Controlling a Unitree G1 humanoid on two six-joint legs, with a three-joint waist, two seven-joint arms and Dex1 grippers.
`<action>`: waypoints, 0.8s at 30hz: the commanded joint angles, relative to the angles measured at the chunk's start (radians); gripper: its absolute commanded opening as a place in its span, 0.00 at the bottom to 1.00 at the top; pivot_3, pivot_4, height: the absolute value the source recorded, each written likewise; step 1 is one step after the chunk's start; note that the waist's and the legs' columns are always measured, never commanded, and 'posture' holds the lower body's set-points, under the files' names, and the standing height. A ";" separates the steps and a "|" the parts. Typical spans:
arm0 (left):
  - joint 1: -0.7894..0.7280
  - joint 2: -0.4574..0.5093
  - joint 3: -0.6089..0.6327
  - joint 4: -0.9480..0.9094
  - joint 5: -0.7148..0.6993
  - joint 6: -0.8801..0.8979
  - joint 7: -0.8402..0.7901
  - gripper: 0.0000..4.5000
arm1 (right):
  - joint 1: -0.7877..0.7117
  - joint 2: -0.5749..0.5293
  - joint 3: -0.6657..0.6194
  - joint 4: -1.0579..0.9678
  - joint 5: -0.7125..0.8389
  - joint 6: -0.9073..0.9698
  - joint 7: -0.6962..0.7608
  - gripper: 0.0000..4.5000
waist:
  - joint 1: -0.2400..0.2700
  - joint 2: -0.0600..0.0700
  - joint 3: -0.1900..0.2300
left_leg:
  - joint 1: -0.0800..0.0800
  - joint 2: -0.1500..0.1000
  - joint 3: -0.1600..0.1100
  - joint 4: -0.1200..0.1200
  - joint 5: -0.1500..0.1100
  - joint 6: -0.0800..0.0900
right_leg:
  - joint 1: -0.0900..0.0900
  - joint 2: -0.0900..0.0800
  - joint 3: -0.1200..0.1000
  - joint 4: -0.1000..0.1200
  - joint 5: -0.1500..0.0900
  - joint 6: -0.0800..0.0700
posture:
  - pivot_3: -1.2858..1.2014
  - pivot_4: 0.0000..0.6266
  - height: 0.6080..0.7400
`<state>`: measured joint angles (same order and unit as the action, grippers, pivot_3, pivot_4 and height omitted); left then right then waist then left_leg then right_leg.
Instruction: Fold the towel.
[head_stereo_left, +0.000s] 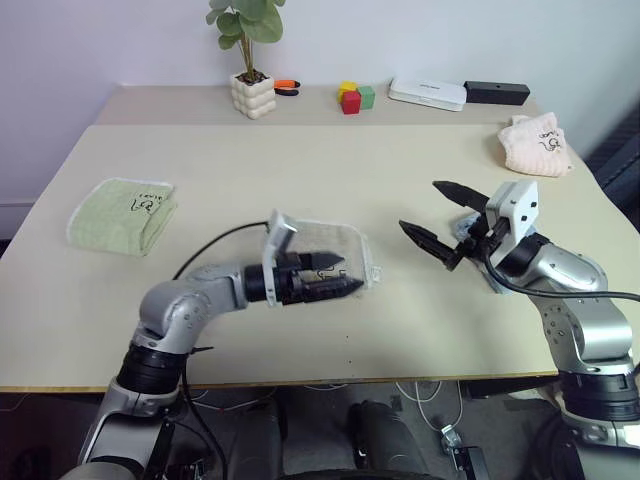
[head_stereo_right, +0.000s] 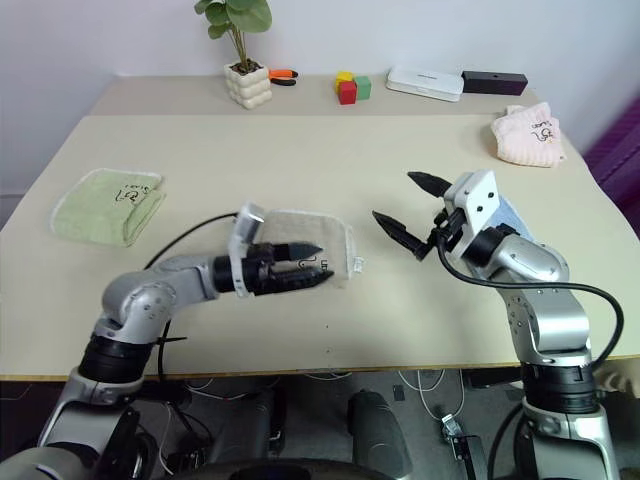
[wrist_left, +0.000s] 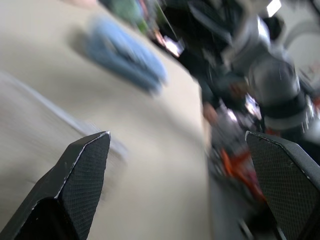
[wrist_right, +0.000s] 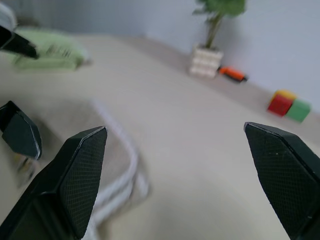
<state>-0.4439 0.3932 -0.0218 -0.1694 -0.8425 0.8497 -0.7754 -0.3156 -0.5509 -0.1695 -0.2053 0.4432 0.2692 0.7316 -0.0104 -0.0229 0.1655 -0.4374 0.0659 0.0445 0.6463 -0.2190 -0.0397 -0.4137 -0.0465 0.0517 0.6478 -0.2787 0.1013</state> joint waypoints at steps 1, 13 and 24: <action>-0.025 -0.050 0.115 0.029 0.004 -0.075 0.107 0.72 | -0.042 0.069 -0.012 -0.001 0.028 0.022 -0.088 0.73 | 0.000 0.000 0.000 | 0.000 0.000 0.000 0.000 0.000 0.000 | 0.000 0.000 0.000 0.000 0.000 0.000 | 0.52 0.24 1.00; -0.012 -0.222 0.113 0.141 0.206 -0.250 0.334 0.01 | -0.022 0.388 0.237 -0.028 -0.225 0.032 -0.444 0.00 | -0.001 0.000 0.000 | -0.001 0.000 0.000 0.000 0.000 0.000 | 0.000 0.000 0.000 0.001 0.002 0.004 | 0.52 0.24 1.00; -0.010 -0.295 0.040 0.252 0.341 -0.315 0.359 0.01 | -0.013 0.498 0.347 0.130 -0.385 0.057 -0.572 0.00 | -0.002 0.000 0.000 | -0.001 0.000 0.000 -0.001 0.000 0.000 | -0.001 0.000 0.000 0.001 0.002 0.004 | 0.52 0.24 1.00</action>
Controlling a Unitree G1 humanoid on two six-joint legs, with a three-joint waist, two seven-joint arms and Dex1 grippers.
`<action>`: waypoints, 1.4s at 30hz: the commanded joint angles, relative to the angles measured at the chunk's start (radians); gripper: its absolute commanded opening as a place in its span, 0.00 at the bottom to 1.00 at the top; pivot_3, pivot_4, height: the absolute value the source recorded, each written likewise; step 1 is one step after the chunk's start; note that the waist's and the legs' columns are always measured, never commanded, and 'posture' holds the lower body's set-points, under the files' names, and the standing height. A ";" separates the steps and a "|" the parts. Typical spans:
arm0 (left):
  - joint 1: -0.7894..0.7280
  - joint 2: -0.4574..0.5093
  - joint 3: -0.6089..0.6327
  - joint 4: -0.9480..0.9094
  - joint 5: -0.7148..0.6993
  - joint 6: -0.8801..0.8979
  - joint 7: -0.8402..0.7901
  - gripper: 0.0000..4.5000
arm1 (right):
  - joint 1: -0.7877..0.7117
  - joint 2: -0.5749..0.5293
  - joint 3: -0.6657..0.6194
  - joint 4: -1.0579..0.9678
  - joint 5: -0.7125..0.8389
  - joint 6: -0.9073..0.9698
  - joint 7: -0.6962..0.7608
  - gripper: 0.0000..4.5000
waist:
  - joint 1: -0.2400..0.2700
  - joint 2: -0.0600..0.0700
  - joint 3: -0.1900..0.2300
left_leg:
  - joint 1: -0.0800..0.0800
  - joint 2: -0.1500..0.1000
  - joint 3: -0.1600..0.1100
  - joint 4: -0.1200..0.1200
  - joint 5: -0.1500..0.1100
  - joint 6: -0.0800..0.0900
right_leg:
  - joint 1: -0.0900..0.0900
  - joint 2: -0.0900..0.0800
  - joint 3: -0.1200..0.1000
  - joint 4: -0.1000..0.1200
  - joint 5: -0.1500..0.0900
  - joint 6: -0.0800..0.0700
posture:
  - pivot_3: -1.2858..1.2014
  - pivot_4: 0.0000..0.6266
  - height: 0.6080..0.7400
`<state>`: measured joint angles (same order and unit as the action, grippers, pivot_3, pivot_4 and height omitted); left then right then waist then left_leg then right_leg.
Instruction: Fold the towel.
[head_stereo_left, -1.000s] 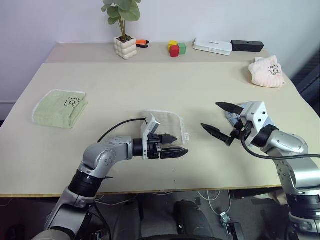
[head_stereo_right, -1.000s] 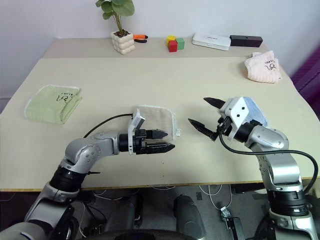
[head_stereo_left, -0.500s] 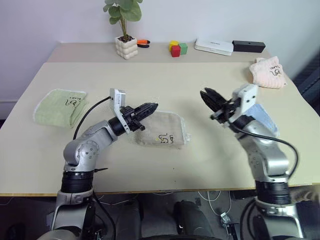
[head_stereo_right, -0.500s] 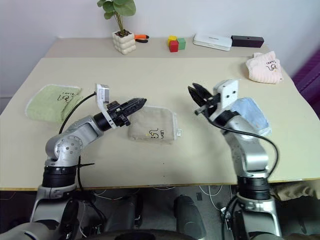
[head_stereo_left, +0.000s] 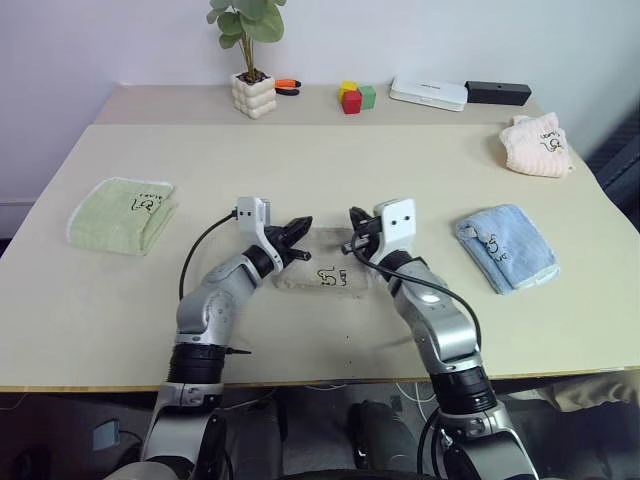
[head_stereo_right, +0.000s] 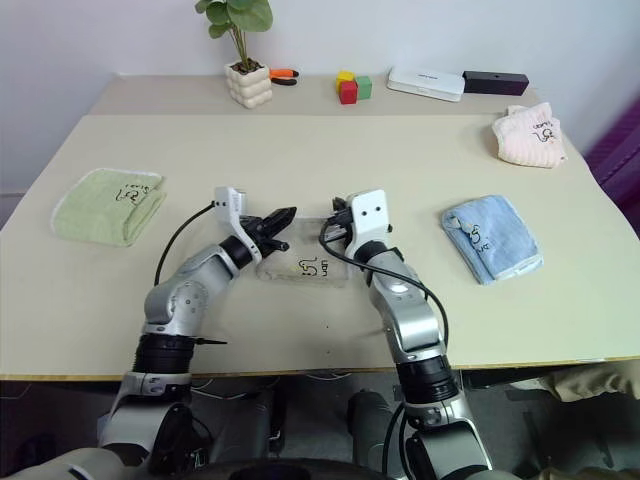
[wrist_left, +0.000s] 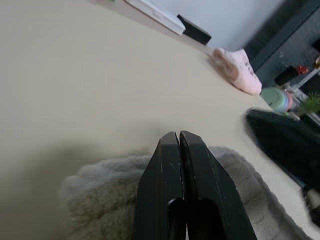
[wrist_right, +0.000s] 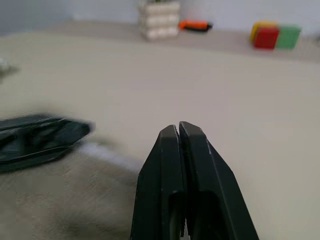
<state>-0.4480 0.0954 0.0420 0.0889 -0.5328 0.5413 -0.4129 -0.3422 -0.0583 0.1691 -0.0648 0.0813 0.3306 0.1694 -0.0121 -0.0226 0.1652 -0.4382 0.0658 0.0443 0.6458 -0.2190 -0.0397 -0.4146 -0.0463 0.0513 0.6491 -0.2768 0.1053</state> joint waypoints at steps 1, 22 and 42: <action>-0.002 0.005 -0.027 -0.005 0.039 -0.006 -0.001 0.01 | 0.019 0.006 0.005 -0.006 -0.025 -0.001 -0.014 0.00 | 0.000 0.000 0.000 | 0.000 0.000 0.000 0.000 0.000 0.000 | 0.000 0.000 0.000 0.000 0.000 0.000 | 0.52 0.24 1.00; 0.026 0.041 0.043 0.031 0.079 -0.036 0.024 0.01 | 0.103 -0.010 -0.026 0.033 -0.092 -0.022 -0.067 0.00 | -0.001 0.000 0.000 | 0.001 0.000 0.000 0.000 0.000 0.000 | 0.001 0.000 0.000 0.000 0.000 0.000 | 0.52 0.24 1.00; 0.005 0.323 0.094 -0.114 -0.079 0.020 -0.358 1.00 | -0.019 -0.168 -0.413 -0.225 0.601 0.491 0.178 0.99 | -0.002 0.000 0.000 | 0.001 0.001 0.000 -0.001 0.000 0.000 | 0.000 0.000 0.000 0.000 0.000 -0.001 | 0.52 0.24 1.00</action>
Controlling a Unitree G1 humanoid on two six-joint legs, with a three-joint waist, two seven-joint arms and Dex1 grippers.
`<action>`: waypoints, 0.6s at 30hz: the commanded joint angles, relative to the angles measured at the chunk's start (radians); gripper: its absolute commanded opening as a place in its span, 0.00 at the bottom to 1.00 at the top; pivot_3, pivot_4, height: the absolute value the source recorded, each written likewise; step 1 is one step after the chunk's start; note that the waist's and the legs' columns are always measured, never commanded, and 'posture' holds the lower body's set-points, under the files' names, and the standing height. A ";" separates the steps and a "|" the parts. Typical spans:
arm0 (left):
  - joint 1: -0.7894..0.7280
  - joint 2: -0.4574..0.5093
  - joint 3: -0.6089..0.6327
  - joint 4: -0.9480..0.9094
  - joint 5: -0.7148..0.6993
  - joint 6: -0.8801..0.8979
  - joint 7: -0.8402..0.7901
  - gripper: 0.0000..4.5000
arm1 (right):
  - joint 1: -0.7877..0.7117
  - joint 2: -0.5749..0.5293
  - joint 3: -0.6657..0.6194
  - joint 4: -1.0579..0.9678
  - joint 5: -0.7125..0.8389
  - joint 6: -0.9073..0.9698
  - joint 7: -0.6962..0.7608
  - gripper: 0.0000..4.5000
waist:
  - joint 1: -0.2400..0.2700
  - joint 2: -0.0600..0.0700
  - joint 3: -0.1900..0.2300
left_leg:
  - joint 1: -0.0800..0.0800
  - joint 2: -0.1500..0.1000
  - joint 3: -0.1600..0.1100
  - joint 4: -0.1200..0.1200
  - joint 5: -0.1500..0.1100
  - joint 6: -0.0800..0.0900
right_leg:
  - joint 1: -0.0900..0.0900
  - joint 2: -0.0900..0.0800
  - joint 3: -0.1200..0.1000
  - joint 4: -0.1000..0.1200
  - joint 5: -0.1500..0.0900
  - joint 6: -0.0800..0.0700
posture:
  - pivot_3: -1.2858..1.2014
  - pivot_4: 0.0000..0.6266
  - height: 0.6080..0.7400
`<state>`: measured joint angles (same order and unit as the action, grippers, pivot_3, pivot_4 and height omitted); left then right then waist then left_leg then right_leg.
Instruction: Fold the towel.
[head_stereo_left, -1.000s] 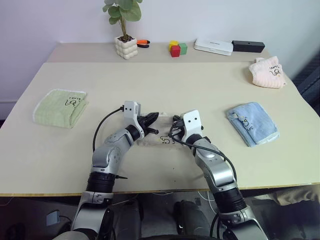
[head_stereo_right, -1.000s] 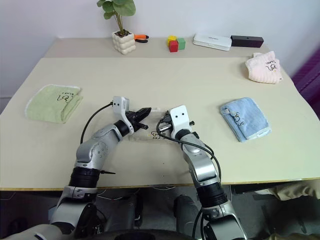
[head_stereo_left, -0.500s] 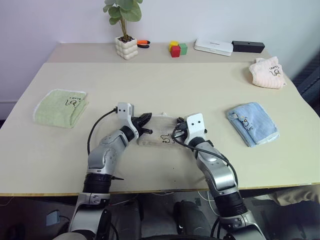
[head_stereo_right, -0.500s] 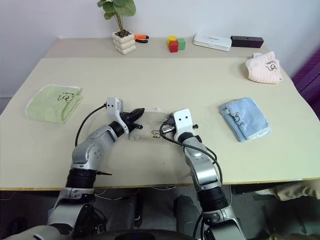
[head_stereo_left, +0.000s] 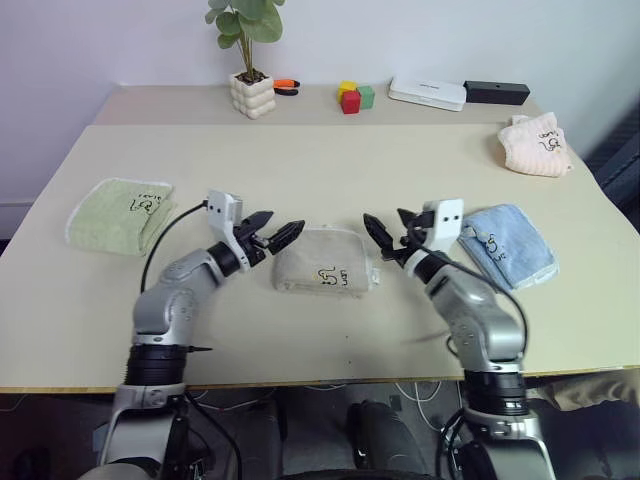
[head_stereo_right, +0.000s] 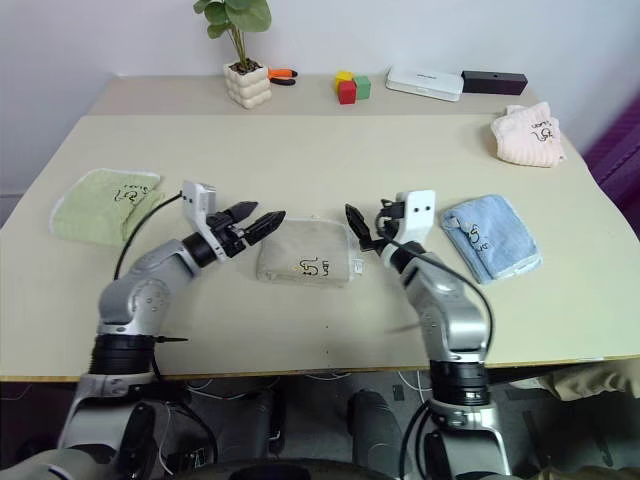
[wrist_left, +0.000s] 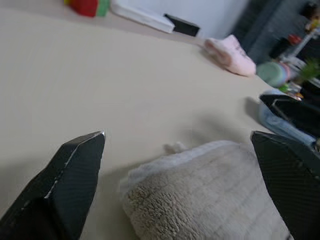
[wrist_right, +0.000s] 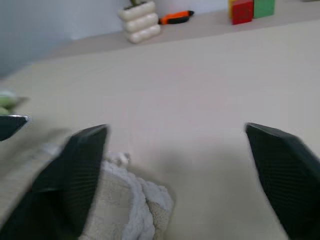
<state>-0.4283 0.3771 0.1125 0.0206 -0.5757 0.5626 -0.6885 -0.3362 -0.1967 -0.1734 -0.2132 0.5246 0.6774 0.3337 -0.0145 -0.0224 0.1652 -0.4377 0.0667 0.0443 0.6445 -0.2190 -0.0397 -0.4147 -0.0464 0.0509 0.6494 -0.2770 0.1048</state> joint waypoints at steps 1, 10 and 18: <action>-0.009 0.070 0.022 -0.051 -0.040 -0.017 -0.129 1.00 | -0.025 -0.041 -0.101 -0.084 0.210 0.201 0.000 0.99 | 0.000 0.000 0.000 | 0.000 0.000 0.000 0.000 0.000 0.000 | 0.000 0.000 0.000 0.000 0.000 0.000 | 0.52 0.24 1.00; 0.077 0.302 0.109 -0.099 -0.202 0.038 -0.484 1.00 | -0.010 -0.131 -0.186 -0.061 0.405 0.558 -0.079 0.99 | -0.003 0.000 0.000 | 0.000 0.000 0.001 -0.002 0.000 0.000 | -0.002 -0.001 0.000 -0.001 -0.002 -0.004 | 0.52 0.24 1.00; 0.111 0.344 0.161 -0.159 -0.313 0.104 -0.538 1.00 | -0.032 -0.153 -0.098 0.010 0.398 0.680 -0.067 0.99 | -0.001 0.000 0.000 | -0.006 0.000 0.001 -0.001 0.000 0.000 | -0.008 0.000 0.001 0.000 -0.002 -0.003 | 0.52 0.24 1.00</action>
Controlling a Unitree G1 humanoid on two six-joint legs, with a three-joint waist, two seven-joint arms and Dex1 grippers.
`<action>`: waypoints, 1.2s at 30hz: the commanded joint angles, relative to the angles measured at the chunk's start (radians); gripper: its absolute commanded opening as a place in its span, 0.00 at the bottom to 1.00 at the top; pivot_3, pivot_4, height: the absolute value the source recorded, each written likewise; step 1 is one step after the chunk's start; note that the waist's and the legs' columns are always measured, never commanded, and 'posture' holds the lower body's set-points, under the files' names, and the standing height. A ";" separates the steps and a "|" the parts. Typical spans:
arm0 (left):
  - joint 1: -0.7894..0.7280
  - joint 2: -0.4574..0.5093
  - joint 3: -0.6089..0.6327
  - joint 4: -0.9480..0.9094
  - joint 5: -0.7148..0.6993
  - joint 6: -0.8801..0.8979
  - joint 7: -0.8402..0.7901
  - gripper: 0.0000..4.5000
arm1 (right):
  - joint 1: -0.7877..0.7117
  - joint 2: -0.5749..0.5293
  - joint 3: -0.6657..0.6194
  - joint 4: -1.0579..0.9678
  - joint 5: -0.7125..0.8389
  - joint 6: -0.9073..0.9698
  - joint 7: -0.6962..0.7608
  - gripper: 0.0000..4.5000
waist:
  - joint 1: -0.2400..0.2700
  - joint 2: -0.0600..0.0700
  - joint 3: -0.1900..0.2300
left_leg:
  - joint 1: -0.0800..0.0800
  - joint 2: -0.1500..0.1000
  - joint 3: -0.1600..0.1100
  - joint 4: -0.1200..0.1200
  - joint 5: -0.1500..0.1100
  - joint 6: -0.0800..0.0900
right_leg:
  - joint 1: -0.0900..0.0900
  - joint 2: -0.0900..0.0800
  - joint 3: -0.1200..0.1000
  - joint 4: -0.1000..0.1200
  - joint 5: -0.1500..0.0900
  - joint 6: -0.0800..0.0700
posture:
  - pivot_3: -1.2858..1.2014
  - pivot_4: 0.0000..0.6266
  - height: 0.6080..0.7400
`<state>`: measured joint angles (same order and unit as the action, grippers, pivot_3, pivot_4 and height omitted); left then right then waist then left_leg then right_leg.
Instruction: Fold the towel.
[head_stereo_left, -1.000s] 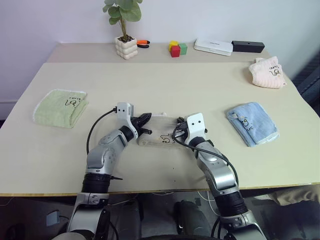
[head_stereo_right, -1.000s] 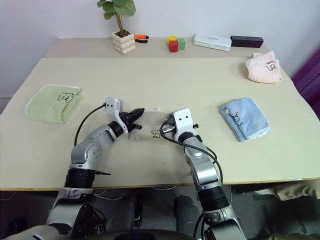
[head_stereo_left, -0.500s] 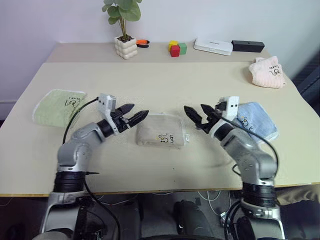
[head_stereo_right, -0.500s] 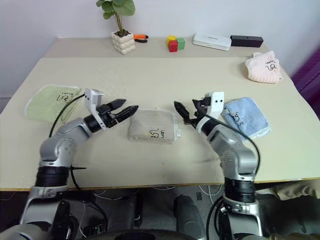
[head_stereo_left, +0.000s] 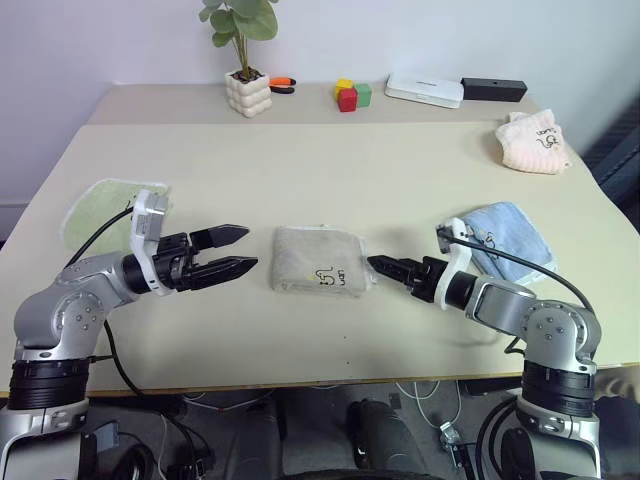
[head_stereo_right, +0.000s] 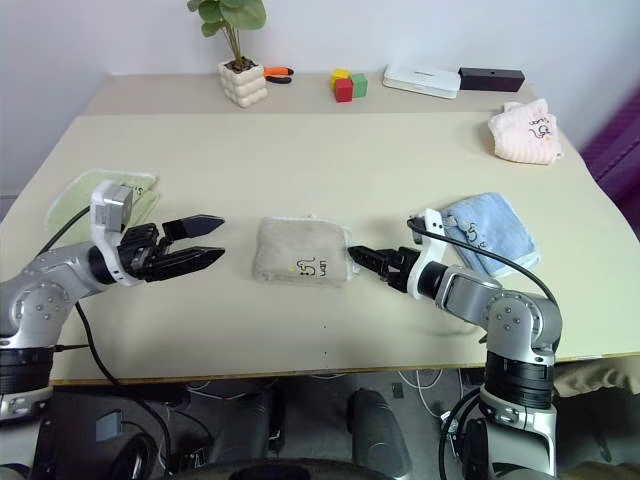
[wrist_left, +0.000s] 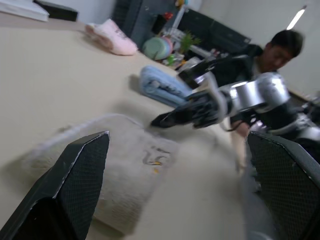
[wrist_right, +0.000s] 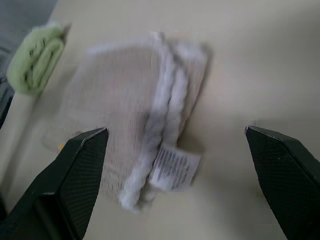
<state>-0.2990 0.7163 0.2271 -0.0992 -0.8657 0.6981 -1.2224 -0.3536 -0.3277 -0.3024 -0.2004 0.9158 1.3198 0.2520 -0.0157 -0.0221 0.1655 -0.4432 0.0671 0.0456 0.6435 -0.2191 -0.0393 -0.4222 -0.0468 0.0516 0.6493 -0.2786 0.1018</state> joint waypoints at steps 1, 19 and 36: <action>-0.026 0.004 0.050 -0.039 -0.020 -0.041 0.002 1.00 | -0.017 -0.026 0.035 0.007 0.004 0.053 0.014 0.99 | 0.000 0.000 0.000 | 0.000 0.000 0.000 0.000 0.000 0.000 | 0.000 0.000 0.000 0.000 0.000 0.000 | 0.52 0.24 1.00; 0.030 0.050 0.074 -0.127 0.000 -0.107 0.020 1.00 | -0.118 0.193 0.037 0.127 -0.019 0.085 -0.068 0.99 | -0.015 -0.001 0.000 | 0.001 0.001 0.000 -0.001 0.000 0.000 | -0.001 0.002 0.000 0.001 0.000 0.000 | 0.52 0.24 1.00; 0.063 0.048 0.070 -0.138 0.012 -0.137 0.046 1.00 | -0.242 0.253 -0.129 0.234 0.038 0.053 -0.091 0.01 | -0.027 0.000 0.000 | 0.001 0.001 0.000 -0.005 0.000 0.000 | -0.002 0.002 0.000 0.001 0.002 0.003 | 0.52 0.24 1.00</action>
<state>-0.2311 0.7636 0.2716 -0.2184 -0.8539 0.5811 -1.1757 -0.5598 -0.0750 -0.3679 0.0495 0.9004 1.3924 0.1670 -0.0429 -0.0224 0.1652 -0.4422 0.0680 0.0458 0.6381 -0.2189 -0.0393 -0.4247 -0.0452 0.0516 0.6502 -0.2767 0.1052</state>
